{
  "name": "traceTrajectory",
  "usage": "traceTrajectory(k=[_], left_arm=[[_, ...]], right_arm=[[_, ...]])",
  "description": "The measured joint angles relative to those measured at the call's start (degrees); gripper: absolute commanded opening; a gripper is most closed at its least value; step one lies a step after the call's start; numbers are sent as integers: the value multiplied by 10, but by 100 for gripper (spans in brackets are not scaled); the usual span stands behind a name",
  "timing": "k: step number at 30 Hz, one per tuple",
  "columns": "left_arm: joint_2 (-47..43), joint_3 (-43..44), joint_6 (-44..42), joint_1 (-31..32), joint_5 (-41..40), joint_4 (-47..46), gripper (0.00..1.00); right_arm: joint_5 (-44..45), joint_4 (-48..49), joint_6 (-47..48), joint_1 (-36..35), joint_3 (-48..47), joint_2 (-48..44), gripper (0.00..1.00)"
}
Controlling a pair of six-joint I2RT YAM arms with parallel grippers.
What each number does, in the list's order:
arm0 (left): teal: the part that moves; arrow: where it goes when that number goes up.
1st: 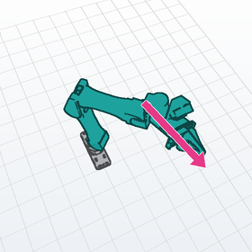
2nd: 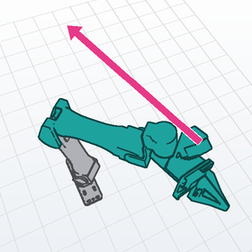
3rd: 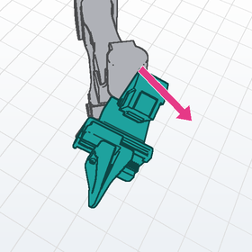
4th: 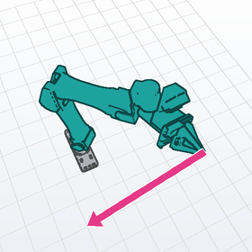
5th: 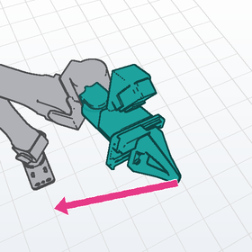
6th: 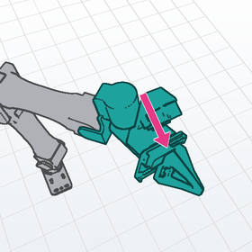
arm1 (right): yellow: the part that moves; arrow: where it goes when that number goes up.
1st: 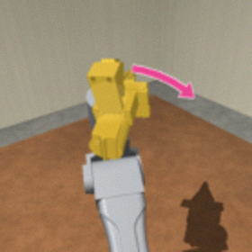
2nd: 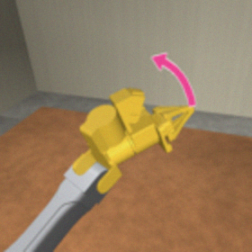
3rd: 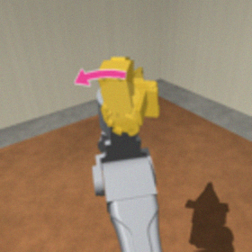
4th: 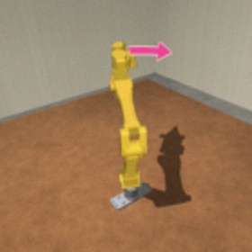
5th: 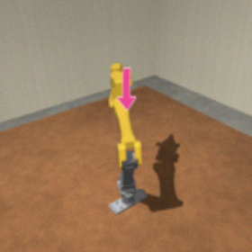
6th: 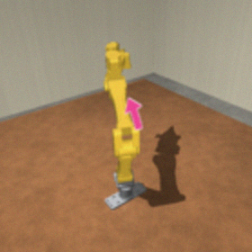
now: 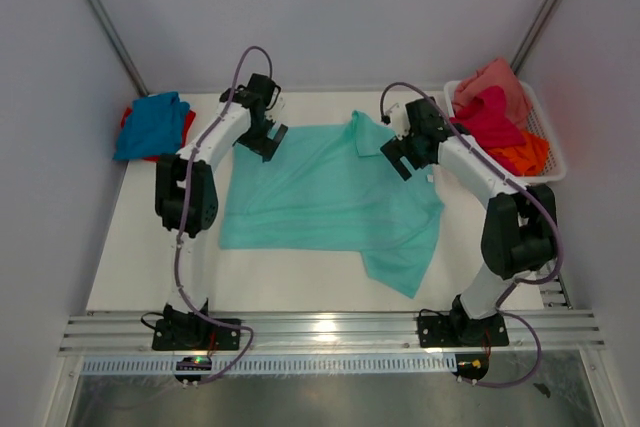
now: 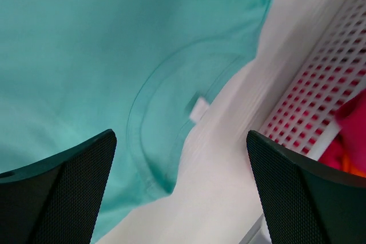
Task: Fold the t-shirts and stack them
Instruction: Flatten the tshirt out
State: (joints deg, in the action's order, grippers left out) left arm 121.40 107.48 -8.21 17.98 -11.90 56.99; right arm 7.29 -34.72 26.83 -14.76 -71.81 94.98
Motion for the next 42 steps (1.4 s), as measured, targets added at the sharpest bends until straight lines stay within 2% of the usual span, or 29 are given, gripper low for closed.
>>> traceTrajectory(k=[5, 7, 9, 15, 26, 42], left_arm=[[88, 153, 1, 0, -16, -6, 99], [125, 206, 3, 0, -19, -6, 99], [141, 223, 3, 0, -21, -8, 99], [157, 219, 5, 0, -13, -10, 99], [184, 217, 23, 0, 85, -15, 99], [196, 196, 29, -1, 134, -15, 99]], right_arm=[[-2, 20, 1, 0, -139, 99, 99], [-1, 26, 2, -1, -167, 135, 99], [-1, 28, 3, -3, -181, 165, 99], [-10, 27, 7, -21, -183, 205, 100], [-24, 31, 6, -72, -229, 230, 99], [81, 92, -2, -96, -273, 319, 98]])
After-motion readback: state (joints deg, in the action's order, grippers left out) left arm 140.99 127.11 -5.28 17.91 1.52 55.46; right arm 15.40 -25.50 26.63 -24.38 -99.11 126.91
